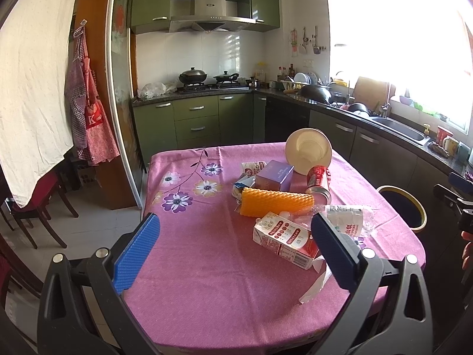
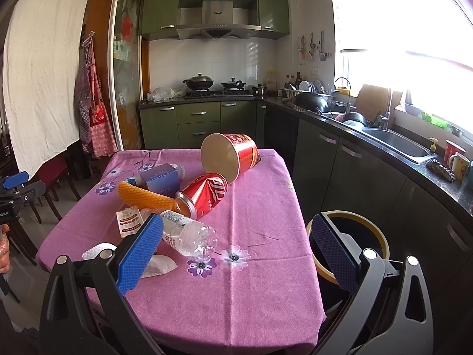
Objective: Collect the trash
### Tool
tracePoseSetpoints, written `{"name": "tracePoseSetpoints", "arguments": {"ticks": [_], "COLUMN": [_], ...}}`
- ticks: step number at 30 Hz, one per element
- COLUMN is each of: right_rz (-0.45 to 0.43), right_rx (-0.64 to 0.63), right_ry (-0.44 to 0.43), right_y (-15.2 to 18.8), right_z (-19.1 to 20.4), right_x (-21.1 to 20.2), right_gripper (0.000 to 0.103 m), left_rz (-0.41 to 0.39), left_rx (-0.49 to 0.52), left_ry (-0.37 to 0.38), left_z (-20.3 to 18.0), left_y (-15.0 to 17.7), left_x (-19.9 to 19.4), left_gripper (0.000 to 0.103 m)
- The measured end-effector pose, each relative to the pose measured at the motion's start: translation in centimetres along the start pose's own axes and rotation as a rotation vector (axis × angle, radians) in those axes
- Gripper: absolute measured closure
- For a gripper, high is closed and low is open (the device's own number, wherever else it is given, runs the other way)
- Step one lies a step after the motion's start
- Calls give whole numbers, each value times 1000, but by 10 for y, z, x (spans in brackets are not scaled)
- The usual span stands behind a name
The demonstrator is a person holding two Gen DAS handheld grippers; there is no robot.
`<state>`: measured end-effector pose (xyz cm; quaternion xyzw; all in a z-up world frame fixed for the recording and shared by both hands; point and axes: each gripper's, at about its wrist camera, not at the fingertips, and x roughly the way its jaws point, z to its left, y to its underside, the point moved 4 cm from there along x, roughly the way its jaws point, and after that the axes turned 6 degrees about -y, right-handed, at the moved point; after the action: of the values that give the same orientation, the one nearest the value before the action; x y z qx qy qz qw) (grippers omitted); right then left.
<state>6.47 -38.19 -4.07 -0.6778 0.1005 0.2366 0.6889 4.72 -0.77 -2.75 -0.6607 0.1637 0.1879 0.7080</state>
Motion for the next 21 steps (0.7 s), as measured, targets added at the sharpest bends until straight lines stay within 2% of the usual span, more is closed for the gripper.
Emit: {"name": "tracePoseSetpoints", "arguments": {"ticks": [6,11,14,18,20,21], "right_rz": [3,-11,39,111,155,185], "right_rx": [35,90,88,88,111,130], "right_ry": [-6,5,-79,-107,-105,-115], "right_y": [-21,-46,-63,-88,-100,-103], "right_z": [2,7,21,33,34,33], "right_x": [23,55,87,137,167,185], "right_gripper": [4,4,4,4,10,18], "left_rz": [30,17,19,16,19,20], "left_rx": [-54,-61,-62,-55,-57,-61], "left_ry": [30,-4,-14,-30,-39,-41], "left_z": [16,25,29,34,37,38], "left_y": [-22,-49,-63,-75,-81,-83], "left_x": [38,79,106,140,160,167], "left_gripper": [6,6,6,6,6,6]}}
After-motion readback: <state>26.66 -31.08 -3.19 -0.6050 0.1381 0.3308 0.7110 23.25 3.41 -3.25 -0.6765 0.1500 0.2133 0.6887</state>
